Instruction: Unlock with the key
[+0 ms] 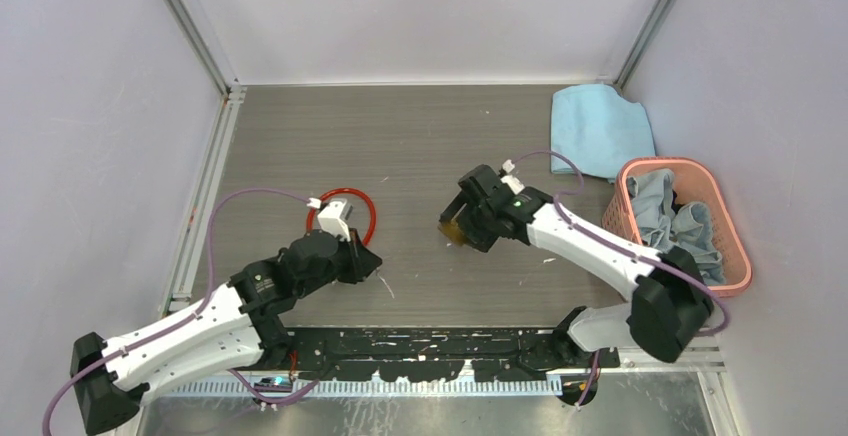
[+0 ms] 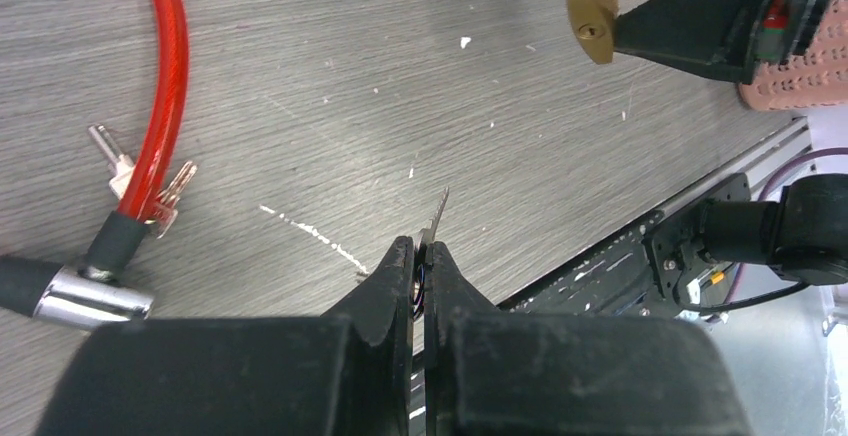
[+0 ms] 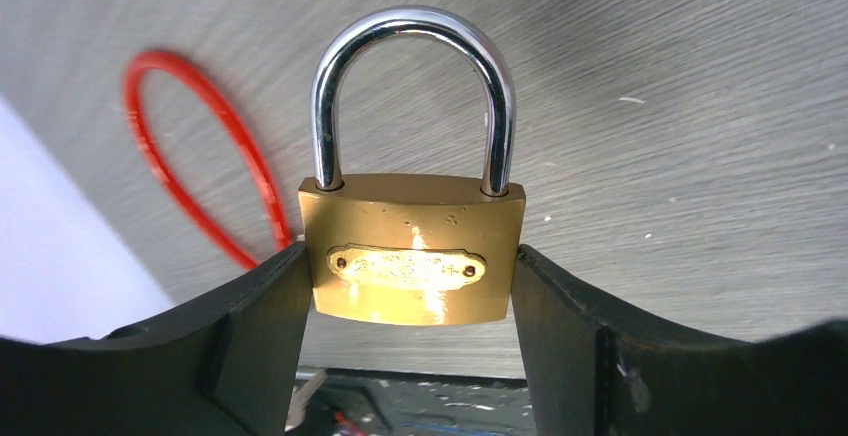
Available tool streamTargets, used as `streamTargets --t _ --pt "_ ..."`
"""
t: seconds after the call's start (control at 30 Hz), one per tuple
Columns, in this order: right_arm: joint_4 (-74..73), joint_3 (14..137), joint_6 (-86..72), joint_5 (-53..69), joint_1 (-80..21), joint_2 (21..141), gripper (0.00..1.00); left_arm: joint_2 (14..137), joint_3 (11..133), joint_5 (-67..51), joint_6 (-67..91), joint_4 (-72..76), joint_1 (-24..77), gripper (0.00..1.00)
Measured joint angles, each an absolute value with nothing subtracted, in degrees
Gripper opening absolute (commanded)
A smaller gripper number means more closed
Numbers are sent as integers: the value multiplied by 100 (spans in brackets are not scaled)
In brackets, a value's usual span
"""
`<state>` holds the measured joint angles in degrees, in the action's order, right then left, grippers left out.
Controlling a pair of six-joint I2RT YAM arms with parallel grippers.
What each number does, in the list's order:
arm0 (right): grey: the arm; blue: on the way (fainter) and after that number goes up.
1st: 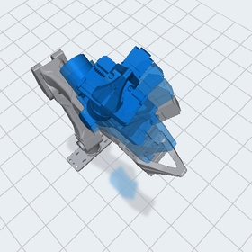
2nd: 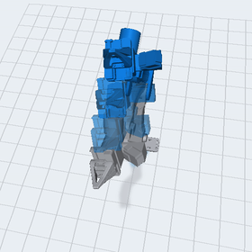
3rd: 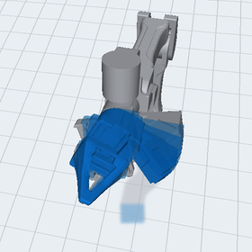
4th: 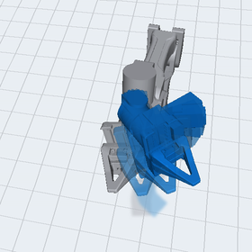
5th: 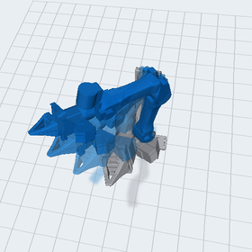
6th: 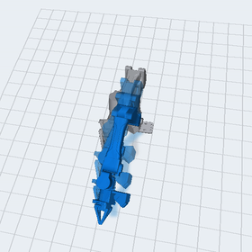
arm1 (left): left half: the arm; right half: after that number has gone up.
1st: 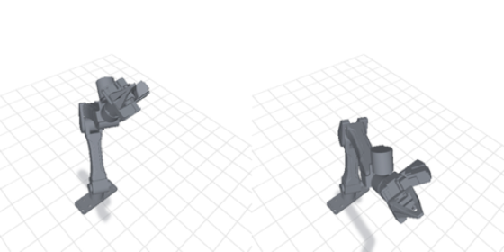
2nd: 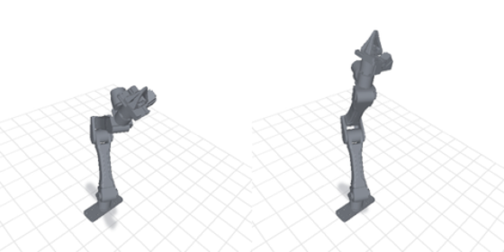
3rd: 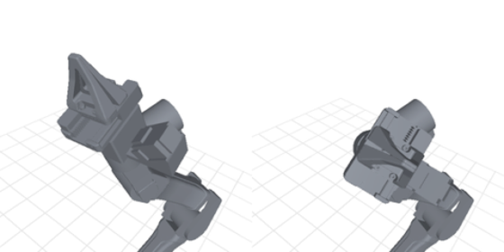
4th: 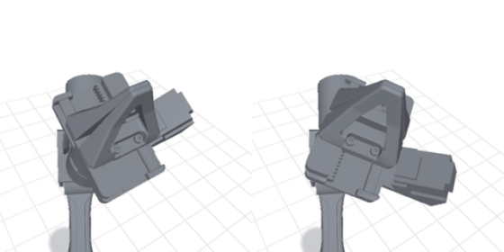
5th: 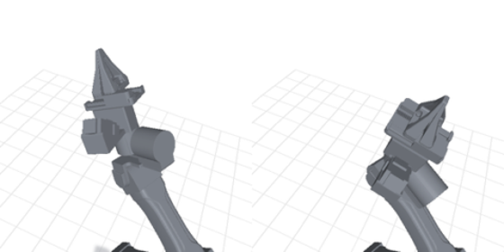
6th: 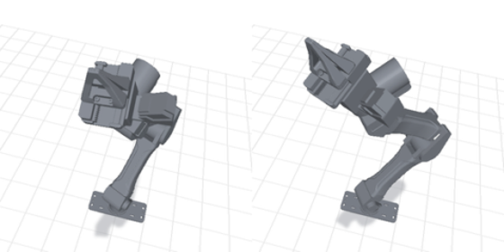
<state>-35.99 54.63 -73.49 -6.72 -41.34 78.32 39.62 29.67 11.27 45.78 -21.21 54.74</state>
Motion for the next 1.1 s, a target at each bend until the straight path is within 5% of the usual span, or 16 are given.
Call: streamTargets --t 0.27,1.1 --pt "-3647 5190 -8455 -976 -4134 6608 1 4480 3092 871 4578 -1352 5476 0" --pt "-4480 5529 -10687 -1173 -4351 5854 1 5673 3741 366 4633 650 5669 0"
